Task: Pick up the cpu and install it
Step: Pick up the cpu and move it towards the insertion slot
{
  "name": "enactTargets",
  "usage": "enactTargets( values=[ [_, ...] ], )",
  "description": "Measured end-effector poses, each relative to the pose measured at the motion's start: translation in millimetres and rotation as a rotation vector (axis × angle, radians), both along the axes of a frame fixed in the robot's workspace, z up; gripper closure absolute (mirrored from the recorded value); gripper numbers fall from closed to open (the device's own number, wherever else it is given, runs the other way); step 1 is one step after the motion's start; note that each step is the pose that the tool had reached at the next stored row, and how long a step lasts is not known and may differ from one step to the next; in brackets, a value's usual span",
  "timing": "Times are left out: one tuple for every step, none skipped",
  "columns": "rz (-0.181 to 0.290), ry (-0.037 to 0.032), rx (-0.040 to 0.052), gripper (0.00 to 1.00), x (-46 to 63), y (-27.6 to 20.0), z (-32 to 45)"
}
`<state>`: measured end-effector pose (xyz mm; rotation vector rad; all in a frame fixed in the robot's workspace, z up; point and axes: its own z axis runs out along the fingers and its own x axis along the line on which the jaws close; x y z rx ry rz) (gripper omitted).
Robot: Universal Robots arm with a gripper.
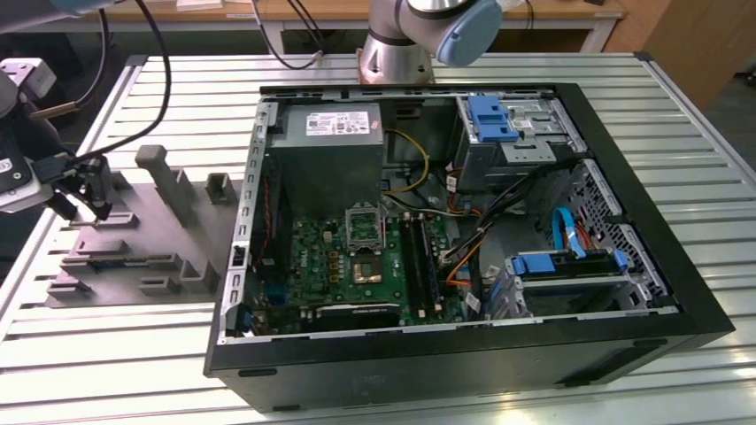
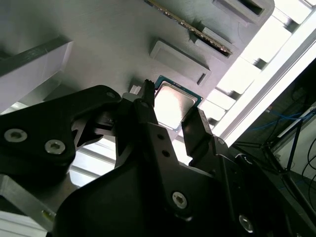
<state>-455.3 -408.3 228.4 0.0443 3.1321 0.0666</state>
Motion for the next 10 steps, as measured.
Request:
enactTargets(
  values=[
    [0.000,-0.0001,0.0000,0.53,0.0,0.0,0.2],
    [0.000,-0.0001,0.0001,0.53,0.0,0.0,0.4],
    [0.000,-0.0001,0.0001,0.53,0.0,0.0,0.7],
    [0.000,0.0000,0.0000,0.53,0.0,0.0,0.9],
    [0.000,0.0000,0.0000,0.53,0.0,0.0,1.1],
    [0.000,-0.0001,0.0001,0.53,0.0,0.0,1.2],
    [0.000,-0.0001,0.0000,0.53,0.0,0.0,1.4],
    [0.000,0.0000,0.0000,0.53,0.0,0.0,1.6],
    [0.000,0.0000,0.0000,0.53,0.0,0.0,1.7],
    [0.000,-0.0001,0.0000,0.53,0.0,0.0,1.9]
  ],
)
